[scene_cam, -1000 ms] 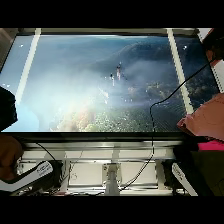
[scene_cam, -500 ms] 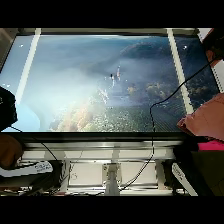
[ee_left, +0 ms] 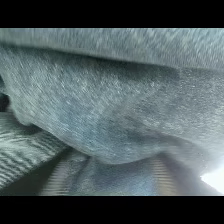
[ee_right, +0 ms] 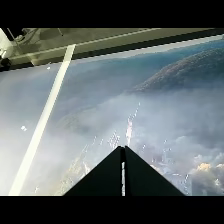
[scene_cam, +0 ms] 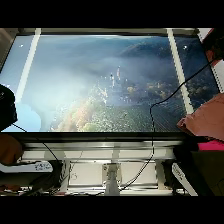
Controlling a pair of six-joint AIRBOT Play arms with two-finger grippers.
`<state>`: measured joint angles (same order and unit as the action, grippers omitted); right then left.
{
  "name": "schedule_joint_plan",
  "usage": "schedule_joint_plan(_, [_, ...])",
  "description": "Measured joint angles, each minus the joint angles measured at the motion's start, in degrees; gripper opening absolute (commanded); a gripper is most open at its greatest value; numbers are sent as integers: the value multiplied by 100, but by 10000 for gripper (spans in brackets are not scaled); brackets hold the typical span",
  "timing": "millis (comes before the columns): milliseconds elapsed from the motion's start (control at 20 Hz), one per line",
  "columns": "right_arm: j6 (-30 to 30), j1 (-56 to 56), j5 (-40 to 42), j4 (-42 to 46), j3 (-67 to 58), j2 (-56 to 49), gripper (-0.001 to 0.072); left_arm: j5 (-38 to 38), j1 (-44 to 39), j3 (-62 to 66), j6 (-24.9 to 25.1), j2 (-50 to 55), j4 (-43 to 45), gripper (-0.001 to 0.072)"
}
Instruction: Fold the clothes and pants, and hang the long-sleeved shirts on hangers.
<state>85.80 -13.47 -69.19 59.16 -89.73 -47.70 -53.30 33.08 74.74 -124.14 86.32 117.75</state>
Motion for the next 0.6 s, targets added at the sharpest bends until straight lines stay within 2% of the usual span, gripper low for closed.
schedule_joint_plan(50, [0,0,0,0,0,0,27,44,0,0,-55,39,-28,23])
schedule_joint_plan(200, [0,0,0,-2,0,0,26,63,-31,0,-144,105,-155,21])
schedule_joint_plan(450, [0,0,0,0,0,0,26,286,-481,-2,802,-59,-315,18])
schedule_joint_plan(600, [0,0,2,0,0,0,27,608,-894,-2,1150,-299,-188,18])
